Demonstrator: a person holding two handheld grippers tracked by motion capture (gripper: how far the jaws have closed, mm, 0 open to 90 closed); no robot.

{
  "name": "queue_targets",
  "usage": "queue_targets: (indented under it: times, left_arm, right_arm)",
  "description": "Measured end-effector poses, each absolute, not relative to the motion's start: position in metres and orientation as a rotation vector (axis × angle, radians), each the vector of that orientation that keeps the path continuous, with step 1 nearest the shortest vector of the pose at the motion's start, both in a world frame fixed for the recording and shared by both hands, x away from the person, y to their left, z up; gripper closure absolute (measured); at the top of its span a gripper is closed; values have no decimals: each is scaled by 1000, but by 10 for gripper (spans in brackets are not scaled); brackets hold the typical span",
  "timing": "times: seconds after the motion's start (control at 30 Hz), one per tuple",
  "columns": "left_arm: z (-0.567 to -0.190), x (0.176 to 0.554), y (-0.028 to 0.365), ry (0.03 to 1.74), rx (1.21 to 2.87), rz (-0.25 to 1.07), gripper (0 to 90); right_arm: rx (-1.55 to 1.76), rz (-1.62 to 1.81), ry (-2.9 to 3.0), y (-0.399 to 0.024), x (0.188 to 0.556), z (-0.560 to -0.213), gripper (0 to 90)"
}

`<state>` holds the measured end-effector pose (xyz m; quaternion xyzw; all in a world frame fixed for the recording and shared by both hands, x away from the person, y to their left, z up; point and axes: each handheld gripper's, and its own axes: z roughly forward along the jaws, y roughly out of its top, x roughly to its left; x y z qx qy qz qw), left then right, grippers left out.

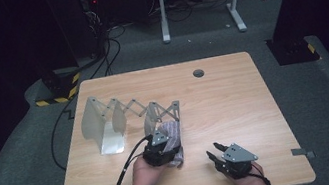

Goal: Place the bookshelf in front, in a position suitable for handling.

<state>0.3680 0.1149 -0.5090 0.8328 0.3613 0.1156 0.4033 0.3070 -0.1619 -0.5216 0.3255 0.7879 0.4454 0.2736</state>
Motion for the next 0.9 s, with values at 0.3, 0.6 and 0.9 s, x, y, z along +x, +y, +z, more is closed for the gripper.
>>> queue_targets:
  times: [0.3, 0.6, 0.9]
  left_arm:
    - [-502, 325, 165, 887, 2009, 320, 653]
    - [-507, 307, 180, 895, 1995, 318, 641]
    - [-510, 310, 186, 915, 1980, 301, 635]
  right_arm:
    - [858, 1200, 2109, -159, 305, -520, 544]
    - [880, 1270, 2090, -135, 301, -507, 401]
    - [896, 1215, 2130, -94, 319, -510, 390]
